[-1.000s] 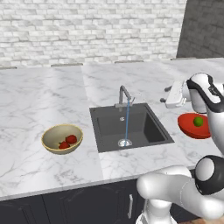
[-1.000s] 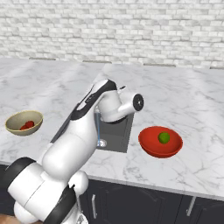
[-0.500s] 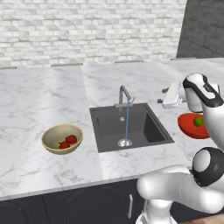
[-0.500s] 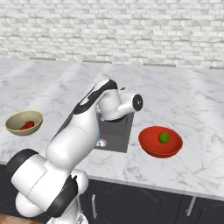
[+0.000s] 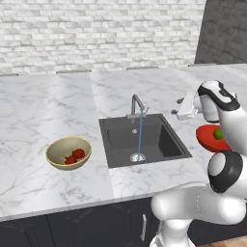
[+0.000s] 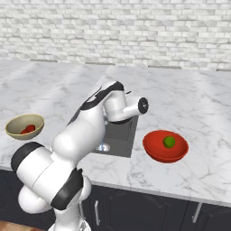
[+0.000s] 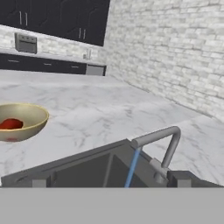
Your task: Pick the bell peppers from the sink and place them in one bowl. Place the lime in the other bowl. Then turn off the sink faucet.
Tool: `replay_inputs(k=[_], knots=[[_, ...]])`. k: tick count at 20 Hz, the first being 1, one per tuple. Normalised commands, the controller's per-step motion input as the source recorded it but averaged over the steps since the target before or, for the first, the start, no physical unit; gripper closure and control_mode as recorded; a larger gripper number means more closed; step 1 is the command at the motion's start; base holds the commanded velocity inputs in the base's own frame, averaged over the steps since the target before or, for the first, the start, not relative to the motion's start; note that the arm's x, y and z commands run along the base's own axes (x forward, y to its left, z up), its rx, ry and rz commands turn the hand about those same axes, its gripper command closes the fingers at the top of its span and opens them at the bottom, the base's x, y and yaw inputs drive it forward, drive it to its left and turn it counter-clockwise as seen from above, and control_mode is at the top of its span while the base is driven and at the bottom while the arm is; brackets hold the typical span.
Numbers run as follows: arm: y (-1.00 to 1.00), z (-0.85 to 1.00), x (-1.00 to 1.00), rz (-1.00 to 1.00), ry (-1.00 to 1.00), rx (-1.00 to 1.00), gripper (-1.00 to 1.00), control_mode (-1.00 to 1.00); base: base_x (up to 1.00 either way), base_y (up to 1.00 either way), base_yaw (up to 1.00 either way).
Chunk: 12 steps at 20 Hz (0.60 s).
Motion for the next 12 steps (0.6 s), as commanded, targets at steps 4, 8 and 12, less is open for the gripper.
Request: replay_inputs(k=[4,8,12], knots=[[-0.2,-0.17,0.17,0.0,0.0,0.0,-1.0,-1.0,0.0,0.0,0.0],[-0.06,-0.08,0.18,0.0,0.0,0.0,-1.0,-1.0,0.0,0.0,0.0],[0.0,-0.08,0.19,0.0,0.0,0.0,-1.0,-1.0,0.0,0.0,0.0]])
